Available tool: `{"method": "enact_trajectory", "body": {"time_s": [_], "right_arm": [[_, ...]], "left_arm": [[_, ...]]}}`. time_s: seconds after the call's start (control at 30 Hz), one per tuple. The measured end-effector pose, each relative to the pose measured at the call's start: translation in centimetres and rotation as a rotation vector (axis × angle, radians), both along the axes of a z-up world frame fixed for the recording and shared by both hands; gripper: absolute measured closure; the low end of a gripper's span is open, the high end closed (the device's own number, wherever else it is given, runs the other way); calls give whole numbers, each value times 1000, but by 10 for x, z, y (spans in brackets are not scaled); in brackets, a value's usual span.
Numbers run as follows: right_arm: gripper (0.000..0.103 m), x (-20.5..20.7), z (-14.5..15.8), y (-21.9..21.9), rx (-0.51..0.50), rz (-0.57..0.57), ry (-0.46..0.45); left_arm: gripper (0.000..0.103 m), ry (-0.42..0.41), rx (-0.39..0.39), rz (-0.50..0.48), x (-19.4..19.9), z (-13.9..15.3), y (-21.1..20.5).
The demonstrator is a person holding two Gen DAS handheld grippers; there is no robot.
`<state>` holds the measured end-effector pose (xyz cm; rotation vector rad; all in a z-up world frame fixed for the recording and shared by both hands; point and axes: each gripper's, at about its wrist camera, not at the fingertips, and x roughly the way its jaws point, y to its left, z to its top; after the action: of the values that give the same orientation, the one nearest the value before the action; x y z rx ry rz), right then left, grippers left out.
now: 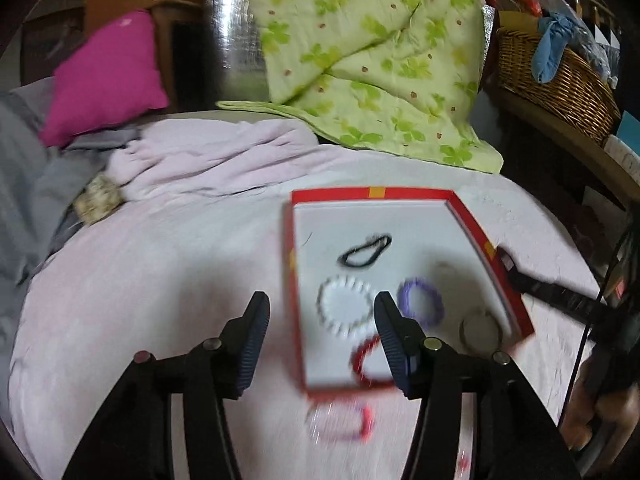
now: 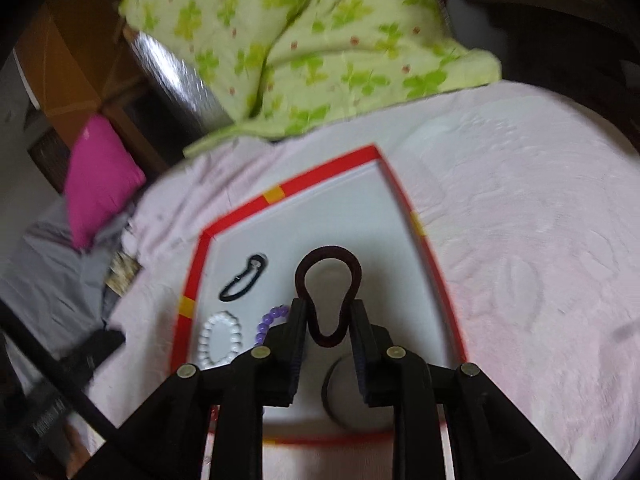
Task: Organize jewelry
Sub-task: 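Drop the hair tie into the red lid with the left tool while the right tool drops the ring there, then move the right tool toward the small pink-and-white bead bracelet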
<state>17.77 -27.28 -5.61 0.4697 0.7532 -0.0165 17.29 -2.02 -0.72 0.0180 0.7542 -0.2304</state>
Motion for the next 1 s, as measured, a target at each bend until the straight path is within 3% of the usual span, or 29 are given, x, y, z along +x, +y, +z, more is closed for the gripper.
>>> {"method": "enact_trajectory", "body": {"time_s": [0.07, 0.13, 0.17, 0.2, 0.27, 0.37, 0.43, 0.57, 0.63, 0.7, 0.87, 1.0], "right_arm": [[77, -18, 10, -1, -11, -1, -20], [60, -35, 18, -3, -15, -12, -45], [39, -41, 20, -5, -18, -22, -67], [36, -49, 23, -6, -28, -40, -107], [36, -59, 28, -7, -44, -49, -184], [43, -54, 25, -11, 13, -8, -209], [43, -52, 20, -17, 63, -17, -184], [43, -40, 17, -18, 34, 16, -85], [50, -34, 9, -17, 11, 20, -13], [65, -28, -1, -19, 53, 39, 57], [65, -33, 0, -12, 70, 65, 72], [65, -59, 14, 3, 21, 124, 40]], "left_arm": [[48, -16, 14, 10, -21, -2, 5], [47, -5, 23, 17, -39, -7, 10], [47, 3, 16, 8, -44, -8, 12], [47, 5, 8, 2, -49, -9, 13], [47, 3, 10, 14, -58, -10, 13], [47, -6, 13, -17, -71, -11, 9], [47, -13, 33, -39, -74, -14, 7], [47, 5, 39, -33, -63, -18, 11], [47, 28, 26, -33, -58, -20, 14], [47, 29, 18, -36, -55, -20, 15], [47, 34, 22, -35, -52, -21, 24], [47, 67, 30, -7, -53, -27, 38]]}}
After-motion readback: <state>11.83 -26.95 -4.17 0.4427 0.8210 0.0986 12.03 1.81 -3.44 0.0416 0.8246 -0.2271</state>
